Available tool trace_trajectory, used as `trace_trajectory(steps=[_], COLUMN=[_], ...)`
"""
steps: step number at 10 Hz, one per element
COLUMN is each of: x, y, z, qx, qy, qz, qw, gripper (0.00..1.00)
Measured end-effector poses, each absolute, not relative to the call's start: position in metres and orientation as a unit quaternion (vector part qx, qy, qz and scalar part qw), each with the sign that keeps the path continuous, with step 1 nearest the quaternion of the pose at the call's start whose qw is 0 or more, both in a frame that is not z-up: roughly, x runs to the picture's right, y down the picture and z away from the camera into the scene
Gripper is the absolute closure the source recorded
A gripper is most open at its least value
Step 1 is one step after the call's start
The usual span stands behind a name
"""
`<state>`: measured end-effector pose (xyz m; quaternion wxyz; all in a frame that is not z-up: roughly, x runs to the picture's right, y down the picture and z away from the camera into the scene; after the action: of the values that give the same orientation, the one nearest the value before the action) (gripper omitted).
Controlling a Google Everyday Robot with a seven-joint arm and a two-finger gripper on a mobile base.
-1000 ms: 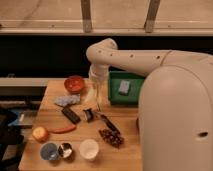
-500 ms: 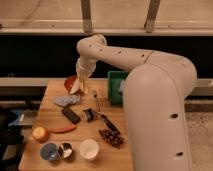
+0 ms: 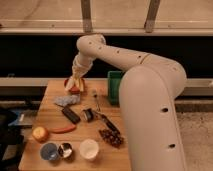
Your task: Place banana in red bowl
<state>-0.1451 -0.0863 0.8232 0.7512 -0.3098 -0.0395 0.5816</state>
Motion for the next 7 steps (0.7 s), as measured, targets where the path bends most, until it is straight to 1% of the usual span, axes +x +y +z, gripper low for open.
trace_trajectory(steps=[3, 7], x=[-0.127, -0.136], y=[-0.083, -0.091], z=[0.829, 0.862], qx=[-0.310, -0.331], qy=[-0.063, -0.094], qz=[0.590, 0.585], qw=[0.743, 0.734], gripper=[1.00, 1.00])
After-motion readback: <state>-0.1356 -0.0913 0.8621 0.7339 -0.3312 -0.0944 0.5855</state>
